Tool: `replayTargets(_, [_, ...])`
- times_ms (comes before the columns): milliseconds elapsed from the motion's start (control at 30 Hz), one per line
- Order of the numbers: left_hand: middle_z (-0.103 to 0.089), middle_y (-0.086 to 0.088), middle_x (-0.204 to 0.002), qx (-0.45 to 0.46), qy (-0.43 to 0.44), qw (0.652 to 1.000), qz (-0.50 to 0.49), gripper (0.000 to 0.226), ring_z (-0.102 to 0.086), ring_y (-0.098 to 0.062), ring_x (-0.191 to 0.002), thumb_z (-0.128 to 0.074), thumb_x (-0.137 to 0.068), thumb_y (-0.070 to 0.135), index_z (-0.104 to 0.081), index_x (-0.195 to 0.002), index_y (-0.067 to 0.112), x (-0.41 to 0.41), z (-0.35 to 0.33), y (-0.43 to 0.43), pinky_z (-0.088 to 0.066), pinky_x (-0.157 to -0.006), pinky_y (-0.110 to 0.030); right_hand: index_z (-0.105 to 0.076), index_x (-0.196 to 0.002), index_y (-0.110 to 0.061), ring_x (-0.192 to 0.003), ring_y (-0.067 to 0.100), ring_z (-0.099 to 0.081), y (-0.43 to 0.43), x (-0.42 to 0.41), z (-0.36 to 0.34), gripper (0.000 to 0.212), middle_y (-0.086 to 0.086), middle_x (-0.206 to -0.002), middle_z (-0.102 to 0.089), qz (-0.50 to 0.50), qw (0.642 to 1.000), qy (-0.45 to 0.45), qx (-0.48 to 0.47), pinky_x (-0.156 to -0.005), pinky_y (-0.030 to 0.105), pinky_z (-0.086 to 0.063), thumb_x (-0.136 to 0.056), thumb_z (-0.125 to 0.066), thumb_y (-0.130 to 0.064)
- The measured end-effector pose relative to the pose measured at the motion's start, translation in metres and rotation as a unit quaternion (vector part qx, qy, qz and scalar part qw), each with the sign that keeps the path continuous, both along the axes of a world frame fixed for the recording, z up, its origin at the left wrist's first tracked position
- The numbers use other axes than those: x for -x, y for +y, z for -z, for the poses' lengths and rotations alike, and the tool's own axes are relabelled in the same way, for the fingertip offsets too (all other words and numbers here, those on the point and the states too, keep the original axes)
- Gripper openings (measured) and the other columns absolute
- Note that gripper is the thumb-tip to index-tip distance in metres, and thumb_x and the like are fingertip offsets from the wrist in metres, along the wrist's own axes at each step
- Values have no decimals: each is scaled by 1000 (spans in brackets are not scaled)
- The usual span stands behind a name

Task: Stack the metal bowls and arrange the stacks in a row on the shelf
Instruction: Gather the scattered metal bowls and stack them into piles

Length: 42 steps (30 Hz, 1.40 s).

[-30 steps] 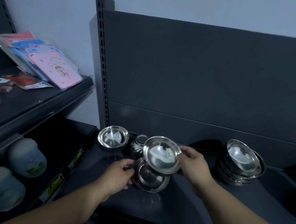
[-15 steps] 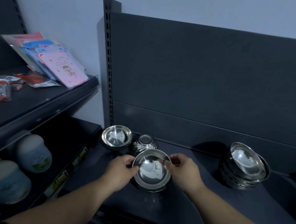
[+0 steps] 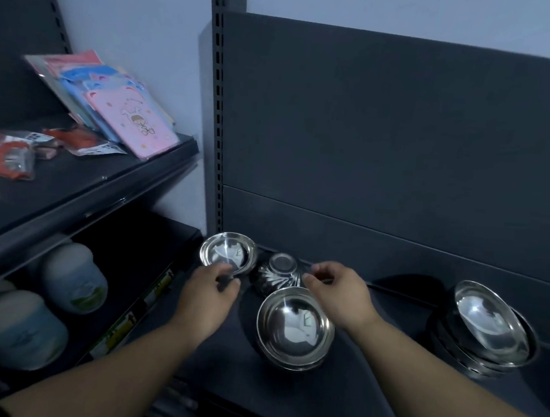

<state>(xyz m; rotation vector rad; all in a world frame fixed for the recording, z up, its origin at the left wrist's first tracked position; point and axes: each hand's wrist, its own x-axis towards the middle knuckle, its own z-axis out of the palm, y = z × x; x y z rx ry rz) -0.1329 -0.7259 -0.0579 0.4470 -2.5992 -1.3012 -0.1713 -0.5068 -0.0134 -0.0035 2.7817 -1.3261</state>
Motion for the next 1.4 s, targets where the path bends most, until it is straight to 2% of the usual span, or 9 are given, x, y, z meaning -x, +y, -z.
replayTargets(267, [-51, -16, -139, -39, -94, 988, -118, 64, -47, -33, -128, -59, -92, 33, -37, -143, 2, 28, 0, -27, -38, -101, -36, -57, -134, -24, -119, 16, -59, -29, 40, 0, 55, -2, -129, -64, -96, 988, -48, -111, -93, 21, -43, -84, -72, -39])
replayTargets(433, [-69, -14, -108, -81, -116, 984, -111, 44, -63, -33, -101, -55, -90, 42, -64, -111, 4, 41, 8, -34, -48, -83, -36, -51, -140, -27, -125, 22, -54, -46, 62, 7, 67, 5, -138, -57, -127, 972, -70, -185, -101, 26, -43, -79, -74, -42])
replayTargets(567, [-72, -10, -81, -181, -100, 971, -117, 21, -70, -32, -85, -57, -89, 33, -65, -84, 14, 44, 15, -35, -57, -84, -46, -39, -148, -29, -131, 24, -49, -57, 73, 10, 88, 8, -146, -46, -149, 957, -100, -228, -104, 25, -39, -72, -79, -48])
replayTargets(733, [-71, -10, -82, -262, -98, 953, -118, 15, -73, -26, -79, -56, -89, 16, -65, -98, 9, 41, 18, -39, -58, -84, -47, -26, -154, -29, -137, 22, -44, -61, 83, 16, 110, 3, -151, -43, -159, 943, -148, -250, -110, 28, -39, -63, -85, -50])
replayTargets(867, [-71, -10, -85, -270, -81, 951, -128, 9, -72, -26, -82, -58, -89, 15, -62, -97, 14, 36, 17, -39, -58, -86, -46, -31, -152, -28, -128, 18, -53, -59, 86, 18, 111, -1, -142, -55, -153, 946, -138, -252, -104, 26, -45, -58, -87, -49])
replayTargets(1067, [-66, -5, -76, -260, -23, 952, -159, 16, -68, -26, -78, -54, -90, 9, -56, -83, 22, 28, 6, -42, -58, -82, -41, -40, -146, -28, -119, 16, -58, -50, 83, 13, 109, -4, -132, -61, -89, 983, -105, -124, -98, 22, -45, -52, -91, -46])
replayTargets(1200, [-64, -5, -86, -301, -6, 939, -165, 14, -67, -23, -82, -50, -93, 7, -54, -105, 15, 25, -2, -41, -57, -77, -37, -44, -142, -27, -110, 14, -62, -41, 72, -5, 98, -5, -124, -62, -38, 996, -77, 34, -91, 23, -48, -58, -92, -35])
replayTargets(1300, [-65, -7, -93, -333, -15, 932, -140, 13, -66, -22, -88, -49, -93, 7, -55, -103, 13, 21, -11, -33, -55, -71, -30, -47, -131, -24, -91, 13, -70, -36, 55, -25, 79, -4, -115, -64, -18, 970, -106, 219, -66, 23, -55, -65, -90, -25])
replayTargets(1400, [-68, -8, -99, -345, -22, 932, -106, 18, -67, -22, -94, -49, -93, 9, -60, -106, 11, 16, -18, -23, -55, -73, -28, -55, -119, -14, -73, 16, -73, -28, 44, -39, 73, 2, -99, -73, -38, 929, -167, 329, -64, 33, -55, -59, -87, -40])
